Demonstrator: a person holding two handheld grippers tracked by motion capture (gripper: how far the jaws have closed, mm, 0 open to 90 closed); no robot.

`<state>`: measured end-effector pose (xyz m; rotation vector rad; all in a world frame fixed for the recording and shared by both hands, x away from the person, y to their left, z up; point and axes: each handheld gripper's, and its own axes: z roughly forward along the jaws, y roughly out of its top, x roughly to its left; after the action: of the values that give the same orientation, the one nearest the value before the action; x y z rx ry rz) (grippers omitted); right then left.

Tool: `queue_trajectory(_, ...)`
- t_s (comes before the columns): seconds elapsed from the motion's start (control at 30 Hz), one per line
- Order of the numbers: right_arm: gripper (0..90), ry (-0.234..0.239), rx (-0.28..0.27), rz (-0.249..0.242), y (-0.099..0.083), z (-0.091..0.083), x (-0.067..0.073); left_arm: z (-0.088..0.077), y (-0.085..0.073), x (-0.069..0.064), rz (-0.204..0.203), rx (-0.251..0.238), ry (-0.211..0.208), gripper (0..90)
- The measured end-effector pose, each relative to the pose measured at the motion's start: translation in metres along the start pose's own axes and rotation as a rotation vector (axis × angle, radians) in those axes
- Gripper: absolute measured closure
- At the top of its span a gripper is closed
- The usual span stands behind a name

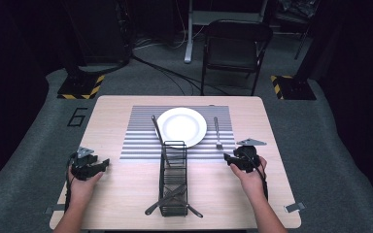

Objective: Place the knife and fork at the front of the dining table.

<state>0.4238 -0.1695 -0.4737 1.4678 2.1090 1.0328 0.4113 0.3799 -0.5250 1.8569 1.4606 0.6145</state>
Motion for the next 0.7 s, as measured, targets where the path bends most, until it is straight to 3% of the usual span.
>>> queue_trajectory(0.2,51.4,0.008,-0.038,0.010,-0.007,-0.001,0.000,-0.008,0.005,-0.005,-0.005,0.004,-0.013,46.9)
queue_trajectory(0.3,51.7,0.004,-0.042,0.000,-0.009,-0.002,0.001,-0.012,0.007,-0.008,0.004,0.001,-0.021,47.5)
queue_trajectory(0.33,53.6,-0.001,-0.036,-0.030,-0.012,-0.001,0.003,-0.015,0.009,-0.011,0.012,0.009,-0.043,49.0)
queue_trajectory(0.43,55.0,0.015,-0.033,-0.033,-0.013,0.000,0.003,-0.018,0.011,-0.016,0.013,0.010,-0.080,49.9)
queue_trajectory(0.7,57.8,0.068,-0.025,-0.040,-0.016,0.000,0.002,-0.027,0.016,-0.028,0.048,0.016,-0.103,52.2)
